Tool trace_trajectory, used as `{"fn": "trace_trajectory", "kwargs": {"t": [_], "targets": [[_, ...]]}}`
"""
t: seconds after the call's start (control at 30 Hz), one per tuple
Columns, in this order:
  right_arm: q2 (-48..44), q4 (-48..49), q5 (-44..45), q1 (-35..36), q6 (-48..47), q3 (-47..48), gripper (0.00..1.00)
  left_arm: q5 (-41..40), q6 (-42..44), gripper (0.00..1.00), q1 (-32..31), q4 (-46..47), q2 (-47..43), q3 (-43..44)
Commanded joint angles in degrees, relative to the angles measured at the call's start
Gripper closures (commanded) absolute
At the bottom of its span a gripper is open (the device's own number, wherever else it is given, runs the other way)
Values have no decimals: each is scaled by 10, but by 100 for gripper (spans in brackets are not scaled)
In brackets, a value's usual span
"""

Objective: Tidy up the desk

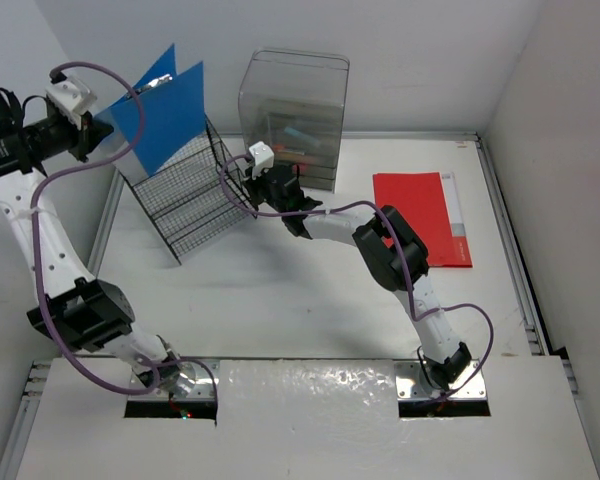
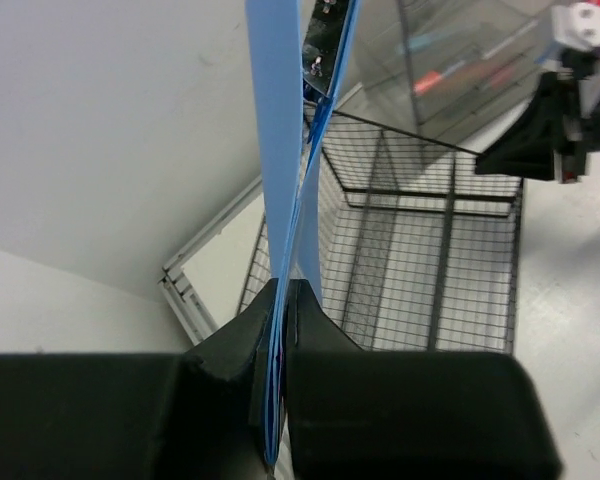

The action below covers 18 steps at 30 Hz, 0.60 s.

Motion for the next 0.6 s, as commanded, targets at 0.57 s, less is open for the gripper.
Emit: {"fn": "trace_trajectory", "kwargs": {"t": [0.57], "targets": [[-43,-12,-32,1,1,-7,100,-133,-8,91,-50,17,170,149]]}}
